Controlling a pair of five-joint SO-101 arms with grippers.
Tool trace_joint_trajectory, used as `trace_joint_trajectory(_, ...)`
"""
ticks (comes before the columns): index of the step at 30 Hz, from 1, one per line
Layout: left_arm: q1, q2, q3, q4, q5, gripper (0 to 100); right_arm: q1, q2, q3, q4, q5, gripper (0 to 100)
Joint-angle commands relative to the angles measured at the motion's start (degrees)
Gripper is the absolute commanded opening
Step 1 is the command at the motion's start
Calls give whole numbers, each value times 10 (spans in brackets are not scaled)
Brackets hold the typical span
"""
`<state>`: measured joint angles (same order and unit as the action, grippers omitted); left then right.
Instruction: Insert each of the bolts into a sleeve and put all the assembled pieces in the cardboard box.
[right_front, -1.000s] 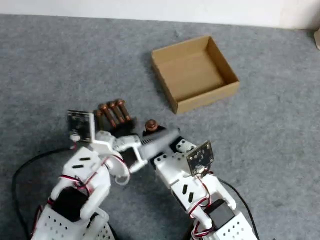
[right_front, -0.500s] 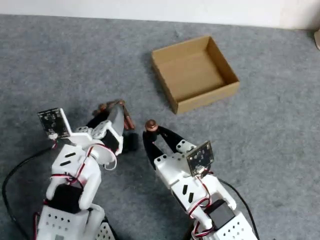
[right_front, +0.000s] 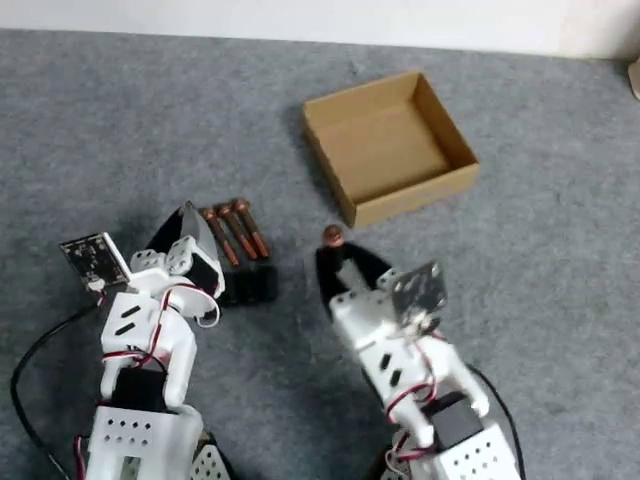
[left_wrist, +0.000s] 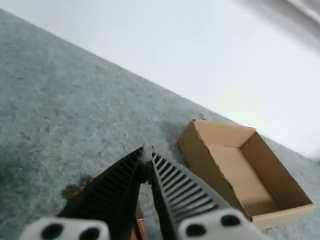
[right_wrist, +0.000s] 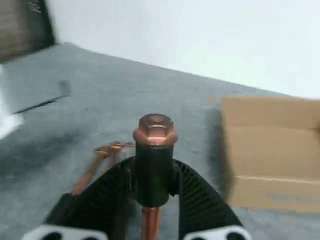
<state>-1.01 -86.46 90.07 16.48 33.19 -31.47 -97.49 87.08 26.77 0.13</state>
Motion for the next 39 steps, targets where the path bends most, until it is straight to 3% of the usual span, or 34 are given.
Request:
trace_joint_trajectory(1,-8,0,-2,-14,-3,6,95,190,-167,0,4,3)
trace_joint_trajectory(7,-8,0,0,-14,-4,6,140,536,-466,13,4,3)
trace_joint_trajectory(12,-8,0,0,-13,-4,6,141,829,-765,142,6,3)
trace_joint_trajectory(19,-9,0,1,-12,-4,6,198,1158,-1129,291,4,3)
trace_joint_trajectory(28,-9,0,1,-12,-4,6,235,1418,-1447,432,6,3)
trace_joint_trajectory(34,-9,-1,7,-14,-4,6,235,1512,-1601,522,6,5)
trace_joint_trajectory(36,-9,-1,7,-14,-4,6,235,1527,-1650,556,6,44)
trace_joint_trajectory(39,-9,-1,7,-14,-4,6,235,1543,-1715,604,6,212)
